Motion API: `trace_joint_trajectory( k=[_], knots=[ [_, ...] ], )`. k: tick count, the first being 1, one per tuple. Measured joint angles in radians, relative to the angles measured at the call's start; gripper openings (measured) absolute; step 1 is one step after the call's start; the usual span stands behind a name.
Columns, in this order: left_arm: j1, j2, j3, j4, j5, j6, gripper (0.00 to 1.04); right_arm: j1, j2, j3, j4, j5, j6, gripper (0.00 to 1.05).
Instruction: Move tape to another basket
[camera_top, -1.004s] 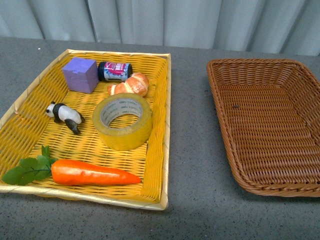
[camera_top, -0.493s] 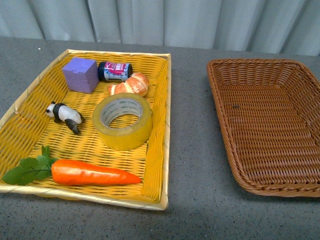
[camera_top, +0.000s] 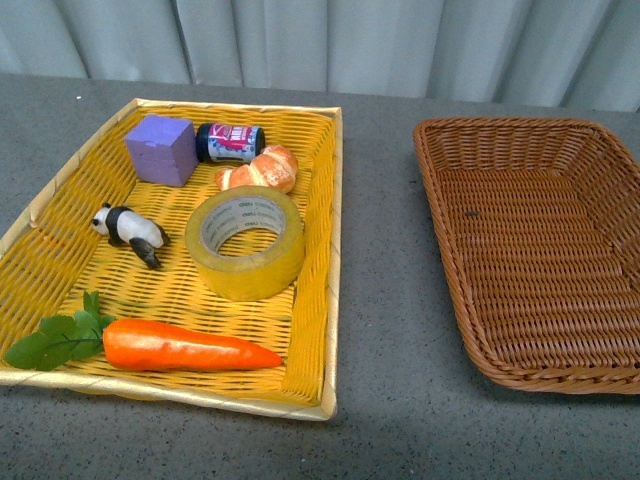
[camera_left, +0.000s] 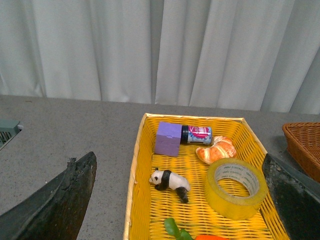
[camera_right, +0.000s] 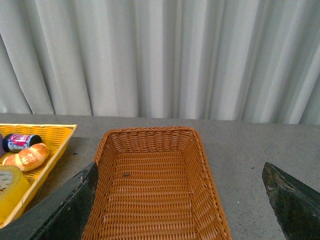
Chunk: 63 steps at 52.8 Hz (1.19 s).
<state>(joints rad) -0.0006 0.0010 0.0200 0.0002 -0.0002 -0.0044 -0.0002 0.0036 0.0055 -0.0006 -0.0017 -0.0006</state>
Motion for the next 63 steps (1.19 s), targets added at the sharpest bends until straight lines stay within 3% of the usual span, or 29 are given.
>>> trace_joint_trajectory(
  k=[18, 22, 24, 33, 46, 55, 63],
  knots=[
    [0.000, 0.000, 0.000, 0.000, 0.000, 0.000, 0.98, 0.000, 0.000, 0.000, 0.000, 0.000, 0.000, 0.96],
    [-0.043, 0.064, 0.031, -0.095, -0.135, -0.034, 0.98, 0.000, 0.000, 0.000, 0.000, 0.000, 0.000, 0.96],
    [-0.046, 0.113, 0.035, -0.097, -0.145, -0.048, 0.98, 0.000, 0.000, 0.000, 0.000, 0.000, 0.000, 0.96],
    [0.033, 0.478, 0.084, 0.119, -0.018, -0.110, 0.98, 0.000, 0.000, 0.000, 0.000, 0.000, 0.000, 0.96],
    [0.016, 1.085, 0.275, 0.415, 0.122, -0.154, 0.98, 0.000, 0.000, 0.000, 0.000, 0.000, 0.000, 0.96],
    [-0.024, 1.374, 0.423, 0.436, 0.161, -0.136, 0.98, 0.000, 0.000, 0.000, 0.000, 0.000, 0.000, 0.96],
    [-0.077, 1.626, 0.620, 0.343, 0.211, -0.046, 0.98, 0.000, 0.000, 0.000, 0.000, 0.000, 0.000, 0.96]
  ],
)
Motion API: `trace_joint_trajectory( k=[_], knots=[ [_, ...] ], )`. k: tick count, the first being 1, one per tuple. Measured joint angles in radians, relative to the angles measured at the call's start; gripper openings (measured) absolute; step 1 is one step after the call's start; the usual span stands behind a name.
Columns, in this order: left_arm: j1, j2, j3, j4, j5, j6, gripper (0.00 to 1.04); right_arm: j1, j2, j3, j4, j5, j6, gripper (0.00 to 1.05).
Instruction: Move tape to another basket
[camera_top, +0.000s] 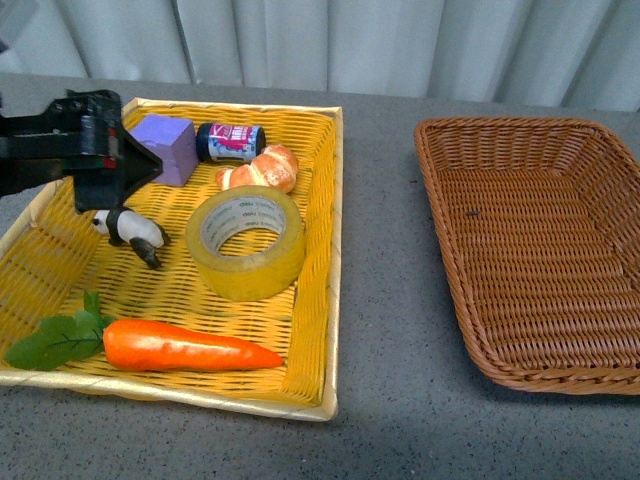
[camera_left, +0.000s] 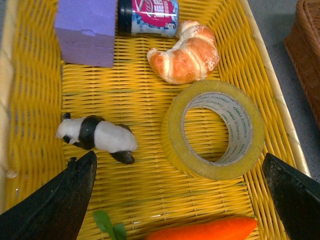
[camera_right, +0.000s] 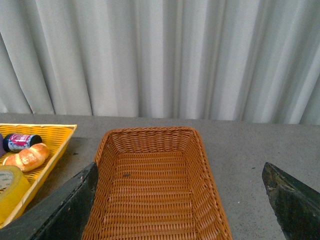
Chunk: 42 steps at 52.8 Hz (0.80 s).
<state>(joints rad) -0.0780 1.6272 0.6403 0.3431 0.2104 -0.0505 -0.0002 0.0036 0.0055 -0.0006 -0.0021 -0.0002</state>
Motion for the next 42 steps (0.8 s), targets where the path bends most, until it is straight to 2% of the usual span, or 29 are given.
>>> trace_joint_trajectory(
  k=[13, 42],
  knots=[
    [-0.035, 0.236, 0.197, -0.052, -0.009, 0.070, 0.98, 0.000, 0.000, 0.000, 0.000, 0.000, 0.000, 0.96],
    [-0.079, 0.405, 0.329, -0.087, -0.049, 0.175, 0.98, 0.000, 0.000, 0.000, 0.000, 0.000, 0.000, 0.96]
  ],
)
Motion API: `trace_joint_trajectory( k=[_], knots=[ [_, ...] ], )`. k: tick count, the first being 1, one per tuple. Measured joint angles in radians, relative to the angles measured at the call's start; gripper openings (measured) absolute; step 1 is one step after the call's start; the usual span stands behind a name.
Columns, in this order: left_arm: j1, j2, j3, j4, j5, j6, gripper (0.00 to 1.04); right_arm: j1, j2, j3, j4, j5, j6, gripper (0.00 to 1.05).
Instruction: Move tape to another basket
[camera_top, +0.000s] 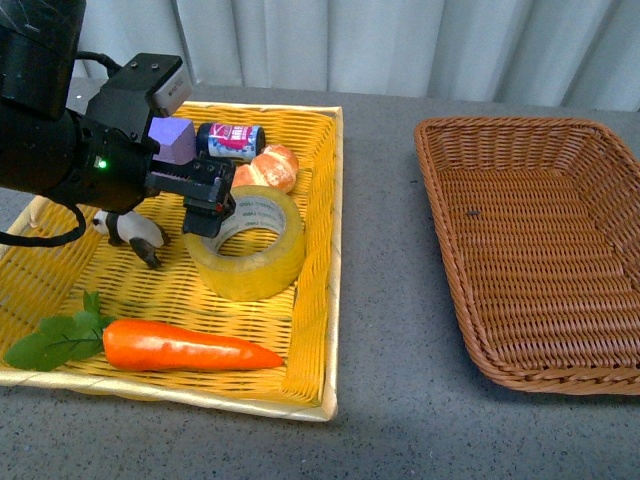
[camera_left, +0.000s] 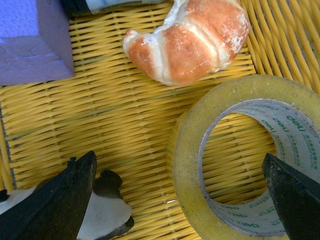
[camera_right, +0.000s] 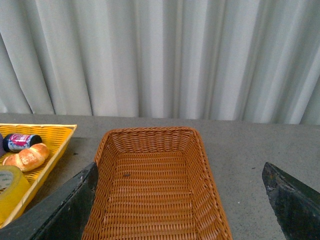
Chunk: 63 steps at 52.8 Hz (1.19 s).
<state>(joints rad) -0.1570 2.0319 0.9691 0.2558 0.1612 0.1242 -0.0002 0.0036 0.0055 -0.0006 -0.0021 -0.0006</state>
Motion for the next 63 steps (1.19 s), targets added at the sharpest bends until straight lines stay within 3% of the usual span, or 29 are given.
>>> trace_joint_trajectory(
  k=[30, 35, 45, 52, 63],
  knots=[
    [-0.016, 0.061, 0.035, -0.028, -0.039, 0.064, 0.97, 0.000, 0.000, 0.000, 0.000, 0.000, 0.000, 0.96],
    [-0.016, 0.071, 0.039, -0.025, -0.066, 0.066, 0.81, 0.000, 0.000, 0.000, 0.000, 0.000, 0.000, 0.96],
    [-0.016, 0.075, 0.049, -0.002, -0.077, 0.058, 0.40, 0.000, 0.000, 0.000, 0.000, 0.000, 0.000, 0.96],
    [-0.016, 0.075, 0.051, -0.003, -0.071, 0.058, 0.20, 0.000, 0.000, 0.000, 0.000, 0.000, 0.000, 0.96],
    [-0.016, 0.061, 0.053, -0.010, -0.063, 0.058, 0.16, 0.000, 0.000, 0.000, 0.000, 0.000, 0.000, 0.96]
  ],
)
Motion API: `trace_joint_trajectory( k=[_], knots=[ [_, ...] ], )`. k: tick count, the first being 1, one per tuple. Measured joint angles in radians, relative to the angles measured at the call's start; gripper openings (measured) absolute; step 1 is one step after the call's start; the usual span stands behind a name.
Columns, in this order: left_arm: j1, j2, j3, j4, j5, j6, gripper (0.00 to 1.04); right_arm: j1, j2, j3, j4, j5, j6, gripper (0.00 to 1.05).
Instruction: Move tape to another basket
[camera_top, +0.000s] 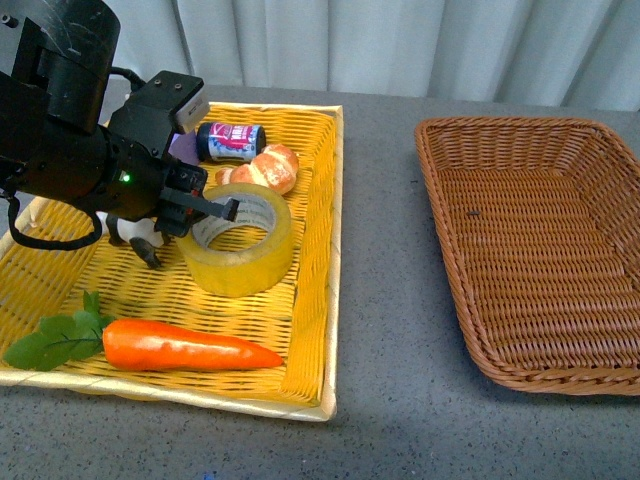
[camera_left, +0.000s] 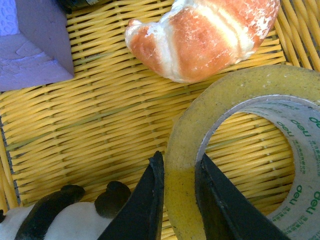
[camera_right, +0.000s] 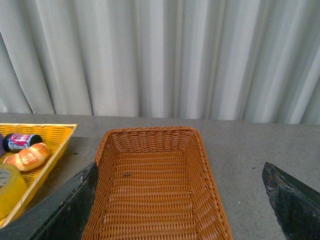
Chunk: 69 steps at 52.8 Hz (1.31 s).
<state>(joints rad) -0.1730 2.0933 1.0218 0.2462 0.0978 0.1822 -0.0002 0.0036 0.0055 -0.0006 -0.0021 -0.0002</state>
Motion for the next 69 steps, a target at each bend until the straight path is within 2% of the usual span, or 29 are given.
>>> trace_joint_trajectory(
  k=[7, 17, 21, 27, 36, 50, 69],
  knots=[
    [0.002, -0.052, -0.007, 0.047, 0.014, 0.066, 0.16, 0.000, 0.000, 0.000, 0.000, 0.000, 0.000, 0.96],
    [-0.001, -0.204, 0.013, 0.047, 0.177, 0.191, 0.15, 0.000, 0.000, 0.000, 0.000, 0.000, 0.000, 0.96],
    [-0.024, -0.235, 0.035, 0.002, 0.270, 0.256, 0.15, 0.000, 0.000, 0.000, 0.000, 0.000, 0.000, 0.96],
    [-0.068, -0.232, 0.073, -0.068, 0.330, 0.341, 0.15, 0.000, 0.000, 0.000, 0.000, 0.000, 0.000, 0.96],
    [-0.130, -0.182, 0.153, -0.153, 0.344, 0.443, 0.15, 0.000, 0.000, 0.000, 0.000, 0.000, 0.000, 0.96],
    [-0.200, -0.115, 0.289, -0.272, 0.352, 0.504, 0.15, 0.000, 0.000, 0.000, 0.000, 0.000, 0.000, 0.96],
    [-0.250, -0.104, 0.327, -0.311, 0.370, 0.531, 0.15, 0.000, 0.000, 0.000, 0.000, 0.000, 0.000, 0.96]
  ],
)
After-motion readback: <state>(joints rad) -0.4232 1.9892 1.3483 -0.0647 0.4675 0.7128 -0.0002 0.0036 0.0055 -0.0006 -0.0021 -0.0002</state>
